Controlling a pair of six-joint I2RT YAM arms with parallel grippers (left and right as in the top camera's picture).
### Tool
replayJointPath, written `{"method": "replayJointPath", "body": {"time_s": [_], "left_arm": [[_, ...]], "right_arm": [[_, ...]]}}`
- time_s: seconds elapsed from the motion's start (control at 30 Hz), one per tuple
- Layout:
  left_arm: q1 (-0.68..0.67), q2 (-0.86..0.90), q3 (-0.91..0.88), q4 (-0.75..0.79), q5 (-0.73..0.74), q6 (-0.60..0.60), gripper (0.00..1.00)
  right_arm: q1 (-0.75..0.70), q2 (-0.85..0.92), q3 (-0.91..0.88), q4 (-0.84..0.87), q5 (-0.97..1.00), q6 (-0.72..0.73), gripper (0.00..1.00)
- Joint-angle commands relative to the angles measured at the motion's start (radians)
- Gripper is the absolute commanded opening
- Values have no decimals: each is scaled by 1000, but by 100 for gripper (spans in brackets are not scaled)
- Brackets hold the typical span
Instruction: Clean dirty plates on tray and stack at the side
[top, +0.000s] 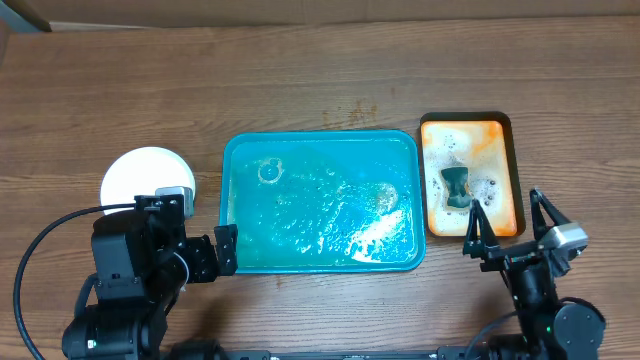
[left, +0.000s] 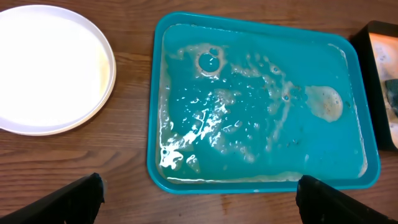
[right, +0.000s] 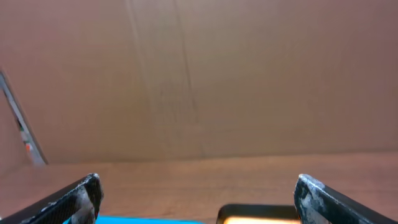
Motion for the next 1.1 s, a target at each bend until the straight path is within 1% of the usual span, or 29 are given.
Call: {"method": "replayJointPath", "body": {"time_s": [0.0, 0.1, 0.13, 0.2, 0.43, 1.07], "left_arm": [[-4, -2, -11, 3, 16, 27, 100], [-4, -2, -11, 3, 16, 27, 100], [-4, -2, -11, 3, 16, 27, 100], [-4, -2, -11, 3, 16, 27, 100], [-4, -2, -11, 3, 16, 27, 100], [-4, -2, -11, 3, 16, 27, 100]], "right_arm": [[-4, -12, -86, 121, 0, 0, 100], [-5, -12, -157, 250, -7, 0, 100], [-5, -12, -162, 248, -11, -5, 100], [-6, -12, -161, 175, -11, -30, 100], [-10, -12, -161, -37, -2, -32, 100], [-9, -12, -161, -44, -8, -32, 100]]}}
